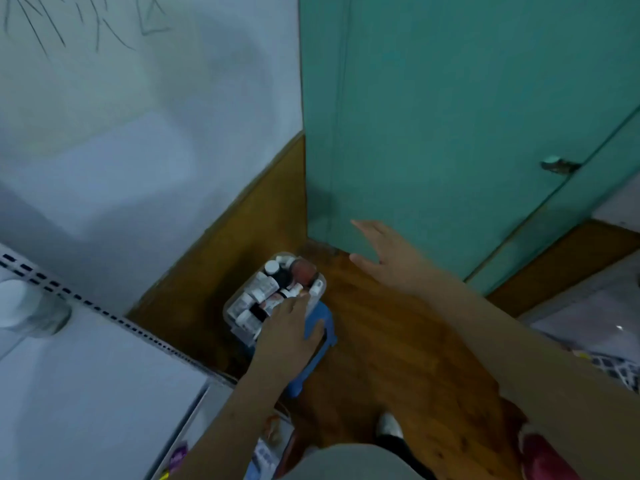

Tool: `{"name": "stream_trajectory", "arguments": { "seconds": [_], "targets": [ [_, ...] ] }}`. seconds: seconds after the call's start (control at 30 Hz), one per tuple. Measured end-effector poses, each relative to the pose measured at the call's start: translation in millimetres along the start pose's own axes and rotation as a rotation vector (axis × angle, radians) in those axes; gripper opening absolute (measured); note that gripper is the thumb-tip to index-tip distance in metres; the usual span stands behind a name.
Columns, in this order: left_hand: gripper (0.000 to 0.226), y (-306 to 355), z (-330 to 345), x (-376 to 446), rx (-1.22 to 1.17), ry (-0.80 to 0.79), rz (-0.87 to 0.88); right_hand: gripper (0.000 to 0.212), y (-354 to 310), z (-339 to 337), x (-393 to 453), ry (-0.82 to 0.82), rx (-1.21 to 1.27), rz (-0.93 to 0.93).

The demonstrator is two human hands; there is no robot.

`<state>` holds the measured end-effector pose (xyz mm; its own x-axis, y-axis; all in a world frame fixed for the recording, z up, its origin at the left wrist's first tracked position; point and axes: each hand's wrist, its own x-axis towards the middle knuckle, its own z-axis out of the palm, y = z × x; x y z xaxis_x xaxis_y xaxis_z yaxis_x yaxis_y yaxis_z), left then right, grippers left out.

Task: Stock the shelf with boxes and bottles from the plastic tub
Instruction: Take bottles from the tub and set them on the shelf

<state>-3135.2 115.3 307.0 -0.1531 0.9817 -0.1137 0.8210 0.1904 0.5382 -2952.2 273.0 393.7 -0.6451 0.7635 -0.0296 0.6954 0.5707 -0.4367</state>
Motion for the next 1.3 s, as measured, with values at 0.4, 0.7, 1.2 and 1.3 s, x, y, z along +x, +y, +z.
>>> {"name": "stream_trajectory", "arguments": {
  "seconds": [0.4, 0.7, 1.2, 1.3],
  "targets": [
    [0.056, -58, 34, 120, -0.183, -0.06, -0.529, 0.067, 74, 76, 223, -0.397, 0.018, -0.16],
    [0.056, -111, 64, 158, -0.203, -0.043, -0.892, 0.043, 116, 176, 310, -0.707, 0.099, -0.137],
    [0.07, -223, 141, 235, -0.028, -0.072, -0.781, 0.072, 138, 329, 322, -0.792, -0.019, 0.144],
    [0.07, -239, 152, 242, 0.032, -0.14, -0.753, 0.088, 139, 341, 319, -0.769, -0.077, 0.191]
  ]
}}
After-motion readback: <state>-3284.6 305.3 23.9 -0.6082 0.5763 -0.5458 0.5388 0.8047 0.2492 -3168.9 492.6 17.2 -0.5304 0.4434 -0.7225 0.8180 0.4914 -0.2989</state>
